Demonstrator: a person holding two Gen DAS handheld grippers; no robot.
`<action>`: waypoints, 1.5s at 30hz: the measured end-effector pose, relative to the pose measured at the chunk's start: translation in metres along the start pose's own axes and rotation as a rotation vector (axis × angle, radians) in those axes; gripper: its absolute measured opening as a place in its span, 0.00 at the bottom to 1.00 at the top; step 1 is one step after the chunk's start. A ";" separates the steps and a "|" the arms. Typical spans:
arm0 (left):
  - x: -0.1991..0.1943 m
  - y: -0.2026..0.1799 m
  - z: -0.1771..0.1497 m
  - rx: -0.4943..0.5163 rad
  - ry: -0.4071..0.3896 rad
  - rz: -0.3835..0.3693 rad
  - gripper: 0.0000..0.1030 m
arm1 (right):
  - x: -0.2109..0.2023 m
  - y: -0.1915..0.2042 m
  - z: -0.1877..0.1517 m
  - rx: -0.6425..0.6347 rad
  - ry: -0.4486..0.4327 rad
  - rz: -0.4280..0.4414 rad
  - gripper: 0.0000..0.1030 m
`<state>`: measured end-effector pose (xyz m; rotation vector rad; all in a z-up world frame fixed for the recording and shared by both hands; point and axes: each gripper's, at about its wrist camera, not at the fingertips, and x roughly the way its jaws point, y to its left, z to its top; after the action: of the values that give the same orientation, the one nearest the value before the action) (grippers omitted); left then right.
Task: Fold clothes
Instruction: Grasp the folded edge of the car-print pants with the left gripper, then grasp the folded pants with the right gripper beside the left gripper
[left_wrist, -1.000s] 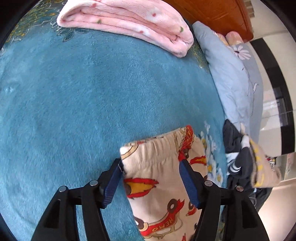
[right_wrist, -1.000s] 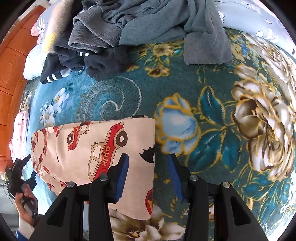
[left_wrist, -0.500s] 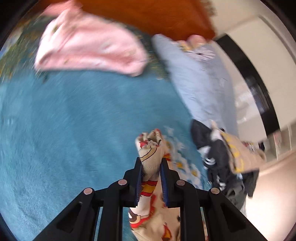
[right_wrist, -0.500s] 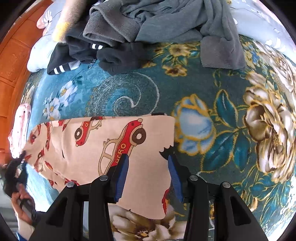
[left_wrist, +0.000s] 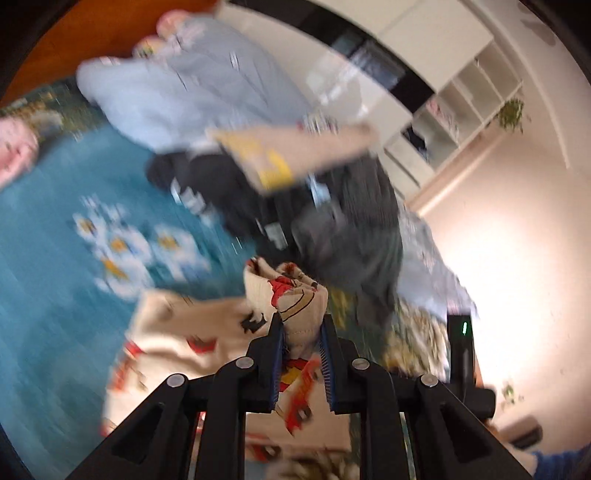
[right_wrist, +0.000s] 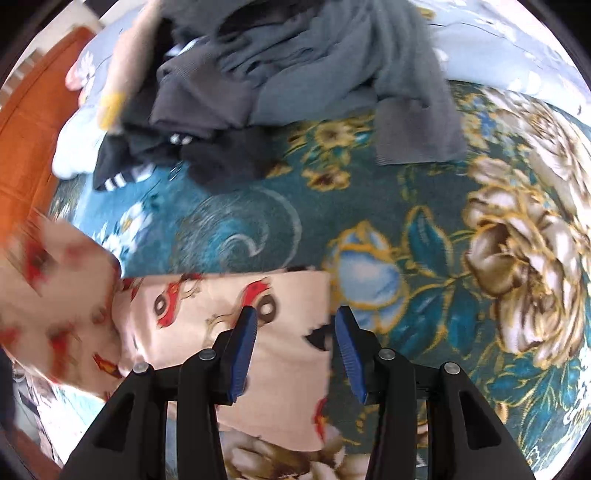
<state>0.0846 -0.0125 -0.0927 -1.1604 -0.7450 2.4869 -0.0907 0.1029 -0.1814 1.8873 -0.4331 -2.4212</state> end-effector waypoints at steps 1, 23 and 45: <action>0.012 -0.008 -0.010 0.026 0.045 0.001 0.19 | -0.001 -0.005 0.000 0.011 -0.001 -0.009 0.44; 0.023 0.066 -0.062 -0.297 0.240 0.067 0.59 | 0.002 0.011 -0.012 -0.053 0.065 0.238 0.54; -0.035 0.151 -0.073 -0.653 0.086 0.072 0.58 | 0.037 0.070 -0.013 -0.129 0.105 0.211 0.16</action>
<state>0.1555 -0.1286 -0.1962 -1.5001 -1.5852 2.2835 -0.0977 0.0255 -0.2024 1.8050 -0.4336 -2.1525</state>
